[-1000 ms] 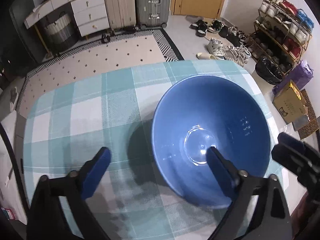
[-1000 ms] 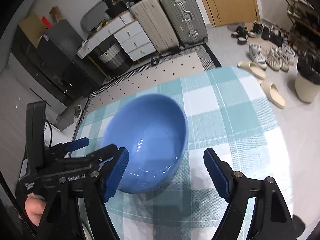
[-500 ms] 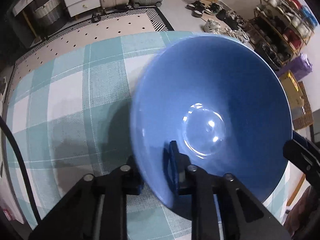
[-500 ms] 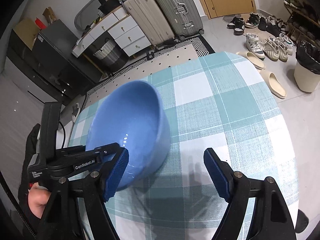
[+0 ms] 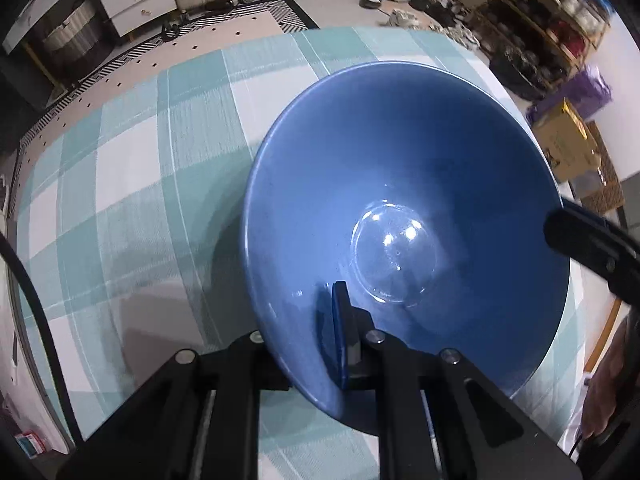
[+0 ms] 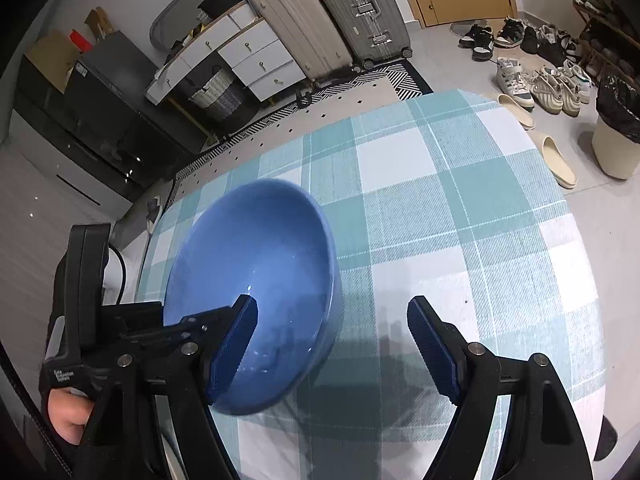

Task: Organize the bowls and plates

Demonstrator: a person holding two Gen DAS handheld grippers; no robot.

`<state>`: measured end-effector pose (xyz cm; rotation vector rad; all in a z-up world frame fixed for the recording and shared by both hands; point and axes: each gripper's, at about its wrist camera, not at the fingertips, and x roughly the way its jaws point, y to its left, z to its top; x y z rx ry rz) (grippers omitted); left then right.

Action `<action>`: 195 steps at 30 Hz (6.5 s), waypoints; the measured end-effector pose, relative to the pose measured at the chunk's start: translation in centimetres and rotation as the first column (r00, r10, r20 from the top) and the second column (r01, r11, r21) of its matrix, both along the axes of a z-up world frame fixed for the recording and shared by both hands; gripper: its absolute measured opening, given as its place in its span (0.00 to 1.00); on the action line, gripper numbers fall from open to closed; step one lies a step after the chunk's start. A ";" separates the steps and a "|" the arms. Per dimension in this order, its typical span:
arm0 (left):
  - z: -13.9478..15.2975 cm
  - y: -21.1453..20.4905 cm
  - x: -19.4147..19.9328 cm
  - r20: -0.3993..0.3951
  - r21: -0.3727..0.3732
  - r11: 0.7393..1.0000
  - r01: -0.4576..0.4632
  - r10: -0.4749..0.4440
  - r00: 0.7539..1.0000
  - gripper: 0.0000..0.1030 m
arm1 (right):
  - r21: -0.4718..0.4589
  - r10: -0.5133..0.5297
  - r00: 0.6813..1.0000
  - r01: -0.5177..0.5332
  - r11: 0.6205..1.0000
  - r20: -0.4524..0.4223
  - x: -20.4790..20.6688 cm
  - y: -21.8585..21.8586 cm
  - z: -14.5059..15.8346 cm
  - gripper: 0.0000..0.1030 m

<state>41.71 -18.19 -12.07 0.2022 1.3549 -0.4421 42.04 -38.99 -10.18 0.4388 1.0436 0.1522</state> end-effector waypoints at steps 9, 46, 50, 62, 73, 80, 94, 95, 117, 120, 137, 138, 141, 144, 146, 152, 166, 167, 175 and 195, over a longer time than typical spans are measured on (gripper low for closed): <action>0.3 0.6 -4.6 -0.007 0.061 0.992 0.109 -0.109 0.994 0.12 | -0.017 0.078 0.995 -0.080 0.997 -0.059 -2.1 2.3 0.3 0.77; 1.9 3.3 -10.7 0.117 0.010 0.999 -0.031 0.030 0.993 0.47 | -0.086 0.218 0.967 -0.230 0.969 -0.129 -5.2 6.5 -1.7 0.58; 1.9 4.0 -10.4 0.115 -0.036 0.997 -0.073 0.077 0.990 0.47 | -0.097 0.207 0.970 -0.220 0.971 -0.128 -5.2 6.6 -1.9 0.51; 0.8 4.4 -10.1 0.107 -0.072 0.995 -0.073 0.081 0.991 0.47 | -0.136 0.239 0.960 -0.259 0.956 -0.144 -5.0 7.3 -2.2 0.22; -0.9 4.1 -9.5 -0.001 -0.073 0.996 -0.051 0.051 0.999 0.13 | -0.137 0.217 0.961 -0.241 0.961 -0.169 -4.9 6.9 -2.7 0.07; -0.5 4.5 -8.7 -0.072 -0.137 0.987 -0.082 0.073 0.995 0.13 | -0.108 0.186 0.967 -0.206 0.973 -0.172 -4.8 6.2 -2.6 0.06; 3.3 4.3 -7.9 -0.070 -0.161 0.984 -0.074 0.063 0.996 0.13 | -0.063 0.113 0.985 -0.122 0.990 -0.128 -4.0 5.1 1.2 0.05; 3.8 4.2 -8.0 -0.059 -0.159 0.985 -0.067 0.059 0.997 0.13 | -0.064 0.114 0.986 -0.123 0.990 -0.123 -4.1 5.1 1.7 0.05; 9.7 4.0 -13.3 -0.016 -0.120 0.993 0.019 -0.021 1.000 0.13 | -0.116 0.093 0.995 -0.097 0.989 -0.038 -10.6 6.6 9.6 0.06; 10.5 4.1 -15.3 -0.001 -0.117 0.992 0.037 -0.037 0.999 0.13 | -0.150 0.101 0.995 -0.101 0.983 -0.006 -12.6 7.1 10.9 0.06; 6.9 5.4 -23.2 -0.030 -0.069 0.997 0.042 -0.045 0.999 0.14 | -0.153 0.130 0.989 -0.140 0.978 -0.072 -21.0 9.4 7.7 0.06; 6.8 5.5 -23.5 -0.021 -0.069 0.997 0.035 -0.037 0.999 0.14 | -0.154 0.130 0.989 -0.141 0.978 -0.076 -21.3 9.5 7.3 0.06; 6.8 5.1 -24.5 0.036 -0.030 0.999 0.035 -0.034 0.999 0.14 | -0.135 0.122 0.989 -0.132 0.982 -0.081 -22.0 9.3 6.1 0.06; 6.5 4.9 -25.0 0.063 -0.002 0.999 0.033 -0.033 0.997 0.14 | -0.116 0.115 0.989 -0.124 0.985 -0.088 -22.5 9.1 4.9 0.06; 6.3 4.8 -25.3 0.089 0.020 0.999 0.034 -0.036 0.995 0.14 | -0.115 0.112 0.989 -0.123 0.986 -0.093 -22.8 9.1 4.3 0.06; 5.6 4.8 -25.9 0.163 0.087 0.996 0.033 -0.047 0.985 0.16 | -0.168 0.113 0.992 -0.122 0.978 -0.062 -23.9 9.5 3.9 0.06; 4.1 6.0 -26.9 0.176 -0.071 0.993 -0.093 0.104 0.979 0.23 | -0.281 0.073 0.997 -0.063 0.958 0.025 -25.9 9.7 2.9 0.07; 4.1 6.0 -27.1 0.188 -0.074 0.992 -0.098 0.110 0.976 0.23 | -0.284 0.073 0.997 -0.060 0.957 0.033 -26.0 9.7 2.8 0.07; 3.4 6.6 -28.5 0.250 -0.175 0.966 -0.190 0.230 0.941 0.41 | -0.375 0.068 0.989 -0.013 0.927 0.134 -27.8 10.9 2.6 0.09; 0.7 7.0 -28.2 0.201 -0.275 0.933 -0.232 0.292 0.935 0.46 | -0.285 -0.032 0.962 0.112 0.952 0.273 -29.4 8.2 3.3 0.50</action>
